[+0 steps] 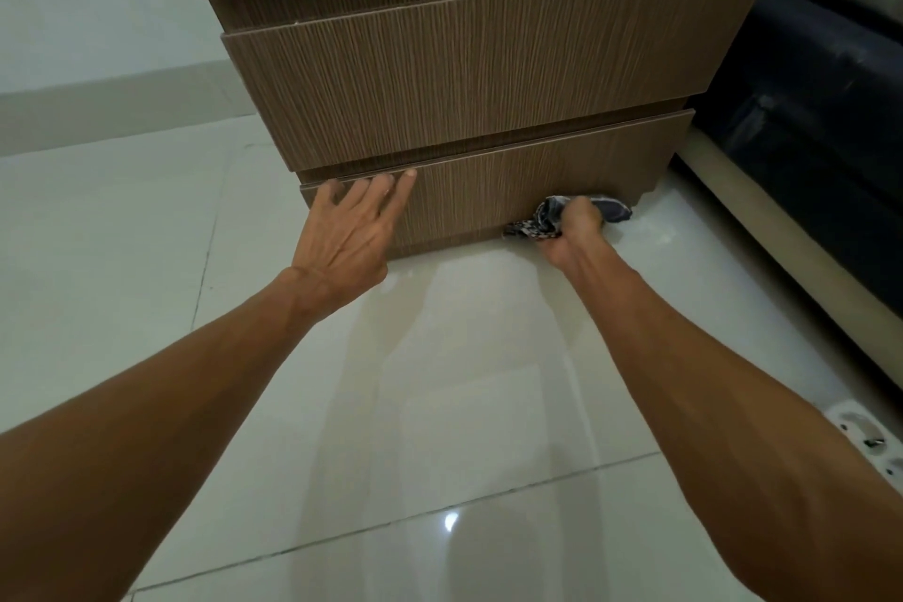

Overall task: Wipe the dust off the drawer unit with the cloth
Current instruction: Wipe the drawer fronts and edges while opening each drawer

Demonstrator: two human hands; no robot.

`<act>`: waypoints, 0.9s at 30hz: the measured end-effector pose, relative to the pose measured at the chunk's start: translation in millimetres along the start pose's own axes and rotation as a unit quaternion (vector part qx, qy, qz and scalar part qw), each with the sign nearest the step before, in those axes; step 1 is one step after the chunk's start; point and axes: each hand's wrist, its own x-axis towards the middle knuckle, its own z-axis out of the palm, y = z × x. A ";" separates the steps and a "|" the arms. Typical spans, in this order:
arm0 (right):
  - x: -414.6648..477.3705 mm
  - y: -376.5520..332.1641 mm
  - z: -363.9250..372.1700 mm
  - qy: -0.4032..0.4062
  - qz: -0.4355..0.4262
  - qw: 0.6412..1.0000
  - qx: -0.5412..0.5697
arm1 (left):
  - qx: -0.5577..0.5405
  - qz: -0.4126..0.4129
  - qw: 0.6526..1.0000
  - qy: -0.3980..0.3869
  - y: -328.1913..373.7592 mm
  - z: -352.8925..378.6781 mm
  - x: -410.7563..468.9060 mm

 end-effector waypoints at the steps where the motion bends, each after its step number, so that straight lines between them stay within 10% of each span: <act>1: -0.9 7.7 4.6 0.003 0.000 1.000 0.013 | -0.001 0.000 1.000 0.002 -1.0 0.6 -0.7; 18: -102.4 111.5 86.1 -0.170 0.126 0.977 0.013 | -0.049 0.018 0.998 0.034 -18.1 -6.8 -12.0; 27: -151.2 96.4 59.8 -0.329 0.207 0.909 -0.149 | -0.105 -0.046 0.993 -0.024 -32.5 -16.8 -33.8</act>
